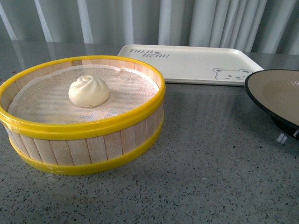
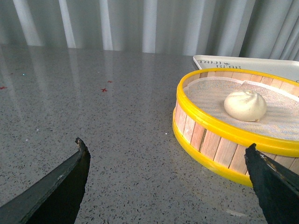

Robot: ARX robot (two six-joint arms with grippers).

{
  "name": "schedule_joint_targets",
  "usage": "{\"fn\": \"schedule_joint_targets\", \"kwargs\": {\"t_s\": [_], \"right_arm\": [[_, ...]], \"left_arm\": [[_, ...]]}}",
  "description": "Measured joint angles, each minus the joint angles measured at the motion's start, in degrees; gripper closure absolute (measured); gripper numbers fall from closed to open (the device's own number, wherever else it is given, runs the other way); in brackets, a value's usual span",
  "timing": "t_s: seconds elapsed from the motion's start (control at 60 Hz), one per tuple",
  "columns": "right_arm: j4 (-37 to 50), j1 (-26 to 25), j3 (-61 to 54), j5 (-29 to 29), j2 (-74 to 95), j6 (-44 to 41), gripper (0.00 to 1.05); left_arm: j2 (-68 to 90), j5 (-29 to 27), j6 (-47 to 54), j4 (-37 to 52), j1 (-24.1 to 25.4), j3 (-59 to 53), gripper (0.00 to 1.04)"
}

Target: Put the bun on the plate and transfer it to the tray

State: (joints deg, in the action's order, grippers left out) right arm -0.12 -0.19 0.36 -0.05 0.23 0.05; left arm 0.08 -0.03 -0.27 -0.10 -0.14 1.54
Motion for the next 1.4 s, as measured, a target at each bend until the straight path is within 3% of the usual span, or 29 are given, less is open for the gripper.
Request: {"fn": "schedule_joint_targets", "kwargs": {"t_s": [0.567,0.684,0.734,0.884,1.201,1.401], "right_arm": [[0.0,0.0,0.0,0.0,0.0,0.0,0.09],[0.0,0.0,0.0,0.0,0.0,0.0,0.09],[0.0,0.0,0.0,0.0,0.0,0.0,0.09],[0.0,0.0,0.0,0.0,0.0,0.0,0.09],[0.0,0.0,0.0,0.0,0.0,0.0,0.09],[0.0,0.0,0.0,0.0,0.0,0.0,0.09]], "left_arm": [[0.2,-0.6,-0.3,-0.2,-0.1,0.1,0.07],[14.4,-24.1,-13.3,-20.7,-8.7,8.9,0.07],[20.1,-31.6,-18.5,-25.9,-11.5,11.2,0.07],[21.6,-39.6,-27.3,-25.7,-14.4,13.4,0.07],[33.4,-38.1,-25.4,-12.5,-18.0,20.8,0.07],[49.9,-32.1,-18.1,-0.2,-20.6,33.9,0.07]]}}
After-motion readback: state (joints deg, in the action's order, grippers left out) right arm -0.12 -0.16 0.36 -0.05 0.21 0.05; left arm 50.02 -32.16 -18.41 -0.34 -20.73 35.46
